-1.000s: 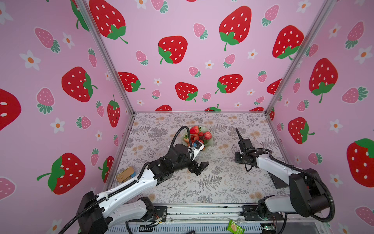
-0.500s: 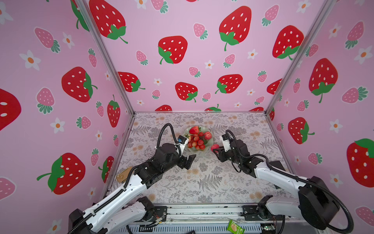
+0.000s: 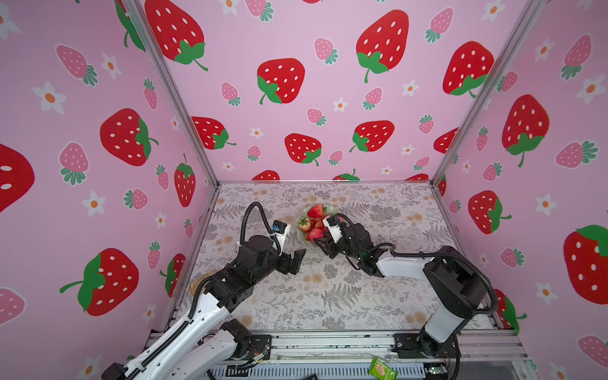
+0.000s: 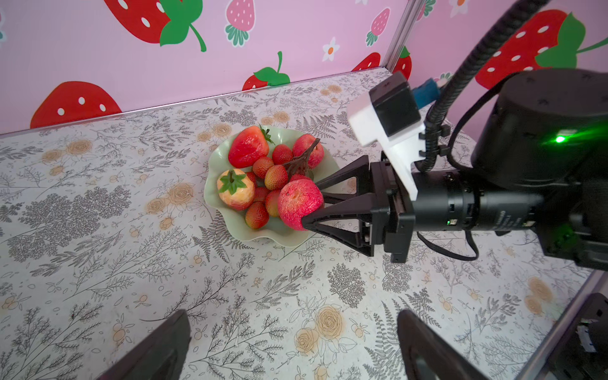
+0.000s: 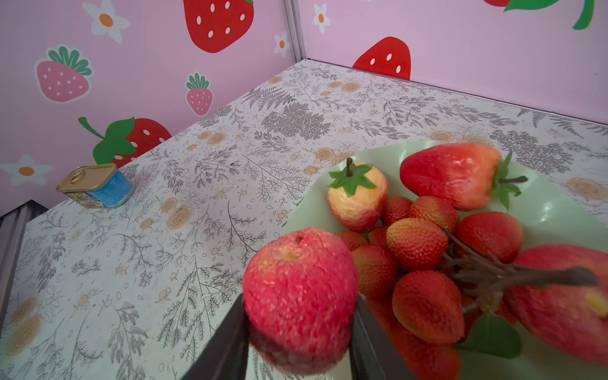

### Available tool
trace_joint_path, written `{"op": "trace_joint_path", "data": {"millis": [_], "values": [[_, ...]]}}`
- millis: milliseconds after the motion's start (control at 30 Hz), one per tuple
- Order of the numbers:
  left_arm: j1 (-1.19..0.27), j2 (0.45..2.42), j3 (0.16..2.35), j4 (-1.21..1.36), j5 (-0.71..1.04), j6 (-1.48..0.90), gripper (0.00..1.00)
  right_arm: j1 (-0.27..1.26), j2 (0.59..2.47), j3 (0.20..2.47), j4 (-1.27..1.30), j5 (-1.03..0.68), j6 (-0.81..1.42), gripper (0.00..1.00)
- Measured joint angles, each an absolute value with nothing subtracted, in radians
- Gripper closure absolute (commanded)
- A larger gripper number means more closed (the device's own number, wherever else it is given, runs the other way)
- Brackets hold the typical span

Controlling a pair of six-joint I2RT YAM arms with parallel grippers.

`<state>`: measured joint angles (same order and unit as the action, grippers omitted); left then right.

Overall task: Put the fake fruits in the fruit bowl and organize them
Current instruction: 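Carry the second apple with the right gripper into the bowl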

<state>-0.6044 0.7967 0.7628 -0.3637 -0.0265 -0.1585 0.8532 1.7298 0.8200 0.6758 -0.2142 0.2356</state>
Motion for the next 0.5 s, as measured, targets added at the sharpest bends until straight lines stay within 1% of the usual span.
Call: {"op": "trace_joint_path", "data": {"millis": [500], "values": [[-0.582,0.805,0.752,-0.366,-0.011,-0.172,0.01,0.862,1.821,0.862,0.685,-0.203,0.177,0.49]]}}
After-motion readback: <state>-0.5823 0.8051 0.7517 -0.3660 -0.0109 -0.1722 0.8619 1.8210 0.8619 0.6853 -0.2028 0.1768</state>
